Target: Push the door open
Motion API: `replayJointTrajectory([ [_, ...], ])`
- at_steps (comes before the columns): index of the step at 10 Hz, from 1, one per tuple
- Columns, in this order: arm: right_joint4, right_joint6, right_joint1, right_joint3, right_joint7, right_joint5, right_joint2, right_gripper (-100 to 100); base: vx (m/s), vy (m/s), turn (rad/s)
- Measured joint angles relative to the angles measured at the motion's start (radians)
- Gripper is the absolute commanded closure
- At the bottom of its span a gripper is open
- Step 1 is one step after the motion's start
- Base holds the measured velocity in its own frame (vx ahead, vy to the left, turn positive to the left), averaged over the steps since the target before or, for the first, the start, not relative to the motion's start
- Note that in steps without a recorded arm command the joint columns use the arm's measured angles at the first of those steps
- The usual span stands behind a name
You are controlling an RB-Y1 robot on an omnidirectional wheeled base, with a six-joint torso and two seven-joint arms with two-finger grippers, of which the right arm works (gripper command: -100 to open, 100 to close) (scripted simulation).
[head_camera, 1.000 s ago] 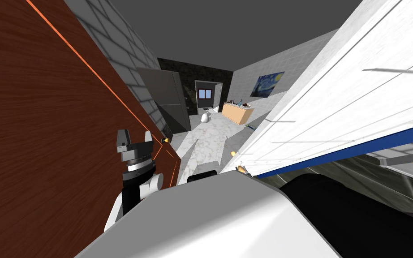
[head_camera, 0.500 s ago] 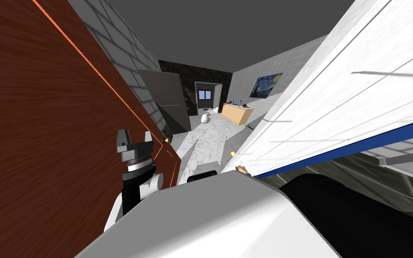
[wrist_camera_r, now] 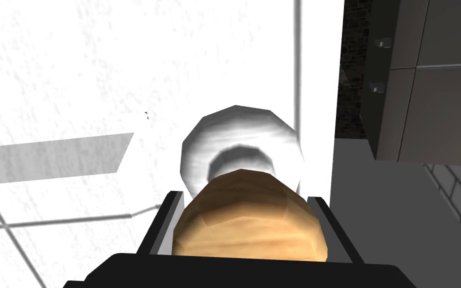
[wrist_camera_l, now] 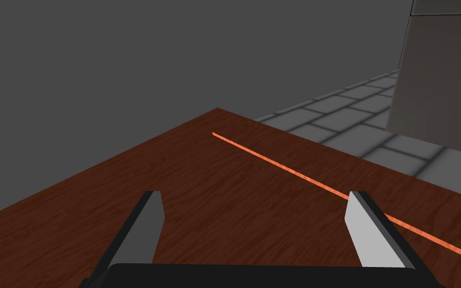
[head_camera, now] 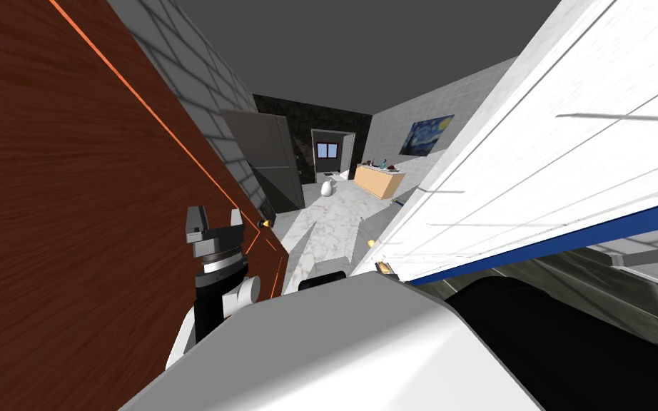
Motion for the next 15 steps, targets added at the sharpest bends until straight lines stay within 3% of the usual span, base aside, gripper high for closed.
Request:
replayJointTrajectory([
  [7,0.015,0.025,-0.047,0.030,-0.179,-0.099,-0.014,100,0.025,-0.011,0.016],
  [9,-0.001,0.031,-0.049,0.035,-0.226,-0.122,-0.016,100,0.013,-0.021,0.008],
  [12,0.026,0.028,-0.080,0.041,-0.307,-0.177,-0.031,100,0.022,-0.025,0.008],
  [13,0.015,0.037,-0.081,0.043,-0.335,-0.193,-0.033,100,0.021,-0.029,-0.003],
  [14,0.011,0.048,-0.085,0.046,-0.364,-0.214,-0.036,-100,-0.004,-0.004,-0.029],
  [15,0.010,0.050,-0.082,0.044,-0.359,-0.210,-0.037,-100,-0.030,0.023,-0.050],
])
